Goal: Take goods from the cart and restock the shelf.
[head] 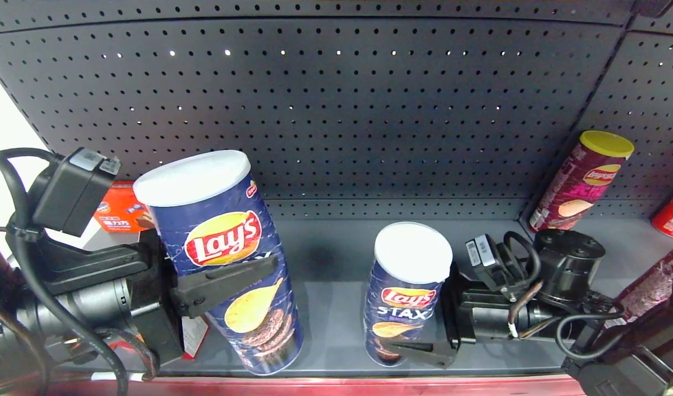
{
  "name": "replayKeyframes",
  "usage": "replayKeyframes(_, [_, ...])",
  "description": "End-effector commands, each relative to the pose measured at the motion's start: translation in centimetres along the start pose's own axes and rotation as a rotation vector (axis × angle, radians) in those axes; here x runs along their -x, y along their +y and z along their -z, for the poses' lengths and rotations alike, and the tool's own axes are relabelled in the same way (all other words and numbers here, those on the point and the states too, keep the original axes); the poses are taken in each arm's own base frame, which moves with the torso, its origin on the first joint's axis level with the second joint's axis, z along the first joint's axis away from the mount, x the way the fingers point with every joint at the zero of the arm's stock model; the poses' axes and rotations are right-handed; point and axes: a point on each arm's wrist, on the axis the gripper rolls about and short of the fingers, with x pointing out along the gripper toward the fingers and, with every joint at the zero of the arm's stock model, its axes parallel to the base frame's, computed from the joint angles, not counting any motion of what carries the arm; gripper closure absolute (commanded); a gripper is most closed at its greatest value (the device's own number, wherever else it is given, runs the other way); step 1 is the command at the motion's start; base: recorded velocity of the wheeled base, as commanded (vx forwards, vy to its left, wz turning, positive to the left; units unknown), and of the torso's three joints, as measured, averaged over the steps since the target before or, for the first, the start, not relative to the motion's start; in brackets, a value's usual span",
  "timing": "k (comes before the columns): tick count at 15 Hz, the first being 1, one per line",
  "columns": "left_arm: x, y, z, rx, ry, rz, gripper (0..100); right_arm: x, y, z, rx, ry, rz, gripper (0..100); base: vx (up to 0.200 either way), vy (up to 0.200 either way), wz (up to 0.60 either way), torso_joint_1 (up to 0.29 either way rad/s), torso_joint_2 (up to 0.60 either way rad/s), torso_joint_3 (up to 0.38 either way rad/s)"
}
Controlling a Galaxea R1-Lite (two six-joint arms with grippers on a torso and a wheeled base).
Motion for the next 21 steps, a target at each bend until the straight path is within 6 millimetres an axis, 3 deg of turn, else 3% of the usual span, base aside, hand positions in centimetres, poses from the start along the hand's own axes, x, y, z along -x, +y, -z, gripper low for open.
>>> replayKeyframes(1, [0.0, 0.0, 0.0, 0.0, -0.001, 0.001, 100, 2.1, 0.0, -1.5, 0.026, -0.016, 0.053, 0, 0.0, 0.0, 0.0, 0.0, 0.0, 0.0])
replayKeyframes(9, [0.0, 0.0, 0.0, -0.001, -0.002, 0.002, 100, 8.4, 7.1, -6.4, 0.016, -0.096, 0.178, 0, 0.0, 0.0, 0.0, 0.0, 0.0, 0.0])
replayKeyframes(15, [0.3, -0.2, -0.2, -0.008, -0.013, 0.002, 100, 11.3, 10.5, -6.4, -0.022, -0.065, 0.419, 0, 0.0, 0.0, 0.0, 0.0, 0.0, 0.0])
replayKeyframes(21, [0.5, -0.4, -0.4, -0.016, -0.023, 0.004, 100, 15.1, 14.4, -3.2, -0.15, 0.171, 0.931, 0, 0.0, 0.0, 0.0, 0.0, 0.0, 0.0])
